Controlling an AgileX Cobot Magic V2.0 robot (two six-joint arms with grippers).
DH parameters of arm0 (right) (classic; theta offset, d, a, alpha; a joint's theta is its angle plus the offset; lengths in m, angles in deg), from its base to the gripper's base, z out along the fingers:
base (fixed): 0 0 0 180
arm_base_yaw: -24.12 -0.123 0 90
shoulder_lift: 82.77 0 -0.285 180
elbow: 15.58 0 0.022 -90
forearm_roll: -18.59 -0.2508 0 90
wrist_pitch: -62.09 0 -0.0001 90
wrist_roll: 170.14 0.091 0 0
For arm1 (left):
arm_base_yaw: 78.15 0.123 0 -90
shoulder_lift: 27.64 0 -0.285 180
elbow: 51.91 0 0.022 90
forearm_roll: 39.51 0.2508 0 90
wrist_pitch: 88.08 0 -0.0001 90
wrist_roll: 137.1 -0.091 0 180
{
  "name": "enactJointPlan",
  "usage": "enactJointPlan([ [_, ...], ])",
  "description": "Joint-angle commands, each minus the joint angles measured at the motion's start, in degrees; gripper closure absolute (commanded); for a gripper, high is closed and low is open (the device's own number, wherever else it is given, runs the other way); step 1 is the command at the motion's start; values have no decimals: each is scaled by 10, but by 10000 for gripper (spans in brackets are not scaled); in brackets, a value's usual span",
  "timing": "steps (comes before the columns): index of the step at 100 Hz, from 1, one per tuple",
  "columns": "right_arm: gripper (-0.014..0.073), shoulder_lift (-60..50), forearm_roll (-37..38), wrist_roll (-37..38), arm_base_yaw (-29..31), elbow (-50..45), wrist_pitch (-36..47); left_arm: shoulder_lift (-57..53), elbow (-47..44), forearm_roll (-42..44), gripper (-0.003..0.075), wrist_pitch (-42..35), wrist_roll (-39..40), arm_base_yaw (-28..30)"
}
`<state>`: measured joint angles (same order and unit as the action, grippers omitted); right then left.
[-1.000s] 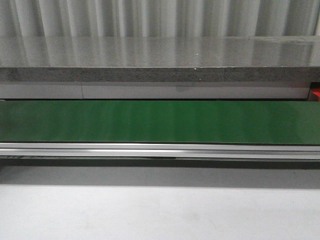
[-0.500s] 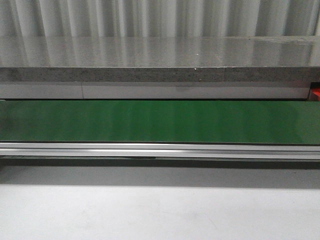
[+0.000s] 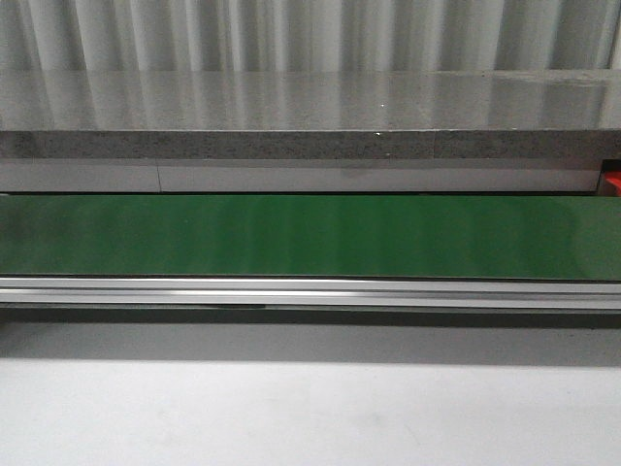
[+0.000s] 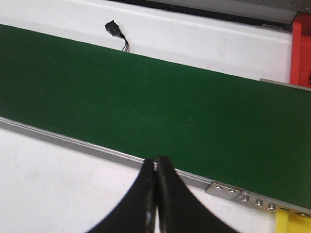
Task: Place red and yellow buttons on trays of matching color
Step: 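Set the yellow button on the green belt and open the left gripper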
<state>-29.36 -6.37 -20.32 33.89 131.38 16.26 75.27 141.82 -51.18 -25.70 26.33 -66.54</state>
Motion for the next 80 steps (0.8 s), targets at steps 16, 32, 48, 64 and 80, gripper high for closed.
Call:
enactJointPlan([
  [16,662,-5,-18,-4,0,14,28,30,15,-12,69,-16,36,86],
  [32,662,-5,-18,-4,0,14,28,86,15,-12,69,-18,61,118],
  [48,662,-5,-18,-4,0,14,28,131,15,-12,69,-50,63,124],
  [64,662,-5,-18,-4,0,14,28,169,22,-6,69,-80,65,125],
  [80,662,-5,-18,-4,0,14,28,204,49,38,69,-86,95,127],
])
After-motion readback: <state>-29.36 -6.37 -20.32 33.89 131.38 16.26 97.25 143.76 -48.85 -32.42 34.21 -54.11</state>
